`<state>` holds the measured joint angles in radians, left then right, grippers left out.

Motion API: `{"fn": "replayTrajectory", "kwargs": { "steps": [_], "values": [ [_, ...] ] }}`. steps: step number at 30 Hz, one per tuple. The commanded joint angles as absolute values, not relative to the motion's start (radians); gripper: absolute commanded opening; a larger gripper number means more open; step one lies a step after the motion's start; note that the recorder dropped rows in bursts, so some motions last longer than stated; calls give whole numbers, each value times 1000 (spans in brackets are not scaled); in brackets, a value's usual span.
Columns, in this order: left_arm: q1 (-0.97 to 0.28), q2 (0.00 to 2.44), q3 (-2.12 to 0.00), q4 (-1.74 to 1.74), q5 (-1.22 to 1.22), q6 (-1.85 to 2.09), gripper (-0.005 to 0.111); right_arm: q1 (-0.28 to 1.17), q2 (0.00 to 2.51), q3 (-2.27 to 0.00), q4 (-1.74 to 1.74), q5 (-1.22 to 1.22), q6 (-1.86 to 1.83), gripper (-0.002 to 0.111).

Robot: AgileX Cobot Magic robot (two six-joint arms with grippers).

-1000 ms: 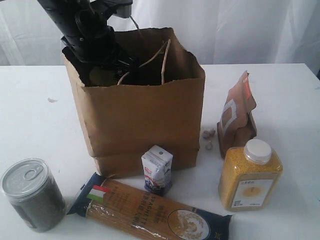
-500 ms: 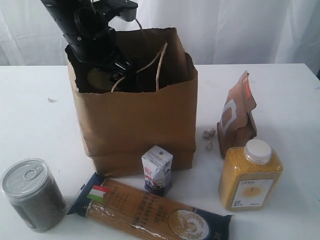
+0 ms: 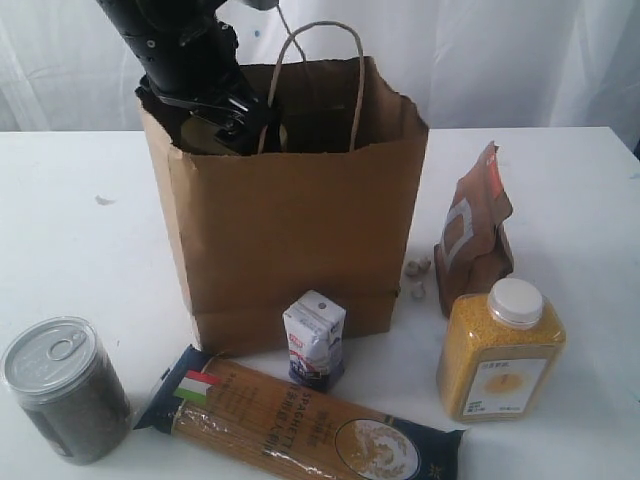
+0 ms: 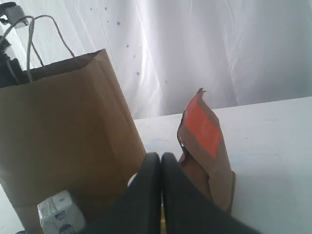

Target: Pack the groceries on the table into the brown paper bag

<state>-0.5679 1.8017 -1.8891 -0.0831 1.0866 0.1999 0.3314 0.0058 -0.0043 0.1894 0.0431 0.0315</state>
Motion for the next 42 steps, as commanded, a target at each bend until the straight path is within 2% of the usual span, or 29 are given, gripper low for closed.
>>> {"fn": "replayTrajectory", "kwargs": {
  "steps": [1, 8, 15, 17, 20, 25, 30, 39, 42],
  "values": [
    [-571, 1781, -1899, -207, 1089, 221, 105, 328, 0, 0, 186, 39, 22, 0],
    [-571, 1781, -1899, -242, 1109, 267, 105, 328, 0, 0, 186, 10, 24, 0],
    [-571, 1781, -1899, -240, 1118, 292, 105, 328, 0, -5, 210, -179, 249, 0],
    [-571, 1781, -1899, -242, 1118, 292, 105, 328, 0, -50, 210, -142, 249, 0],
    [-571, 1779, -1899, -240, 1127, 326, 105, 328, 27, -194, 210, 52, 249, 0],
    [-571, 1779, -1899, -244, 1129, 339, 105, 328, 290, -521, 210, 394, 129, 0],
    [-571, 1779, -1899, -255, 1153, 396, 105, 328, 709, -961, 212, 703, -91, 0],
    [-571, 1761, -1899, -304, 1156, 474, 105, 328, 1355, -1508, 351, 904, -435, 0],
    [-571, 1757, -1899, -304, 1154, 474, 105, 328, 1482, -1599, 416, 990, -514, 0]
  ]
}}
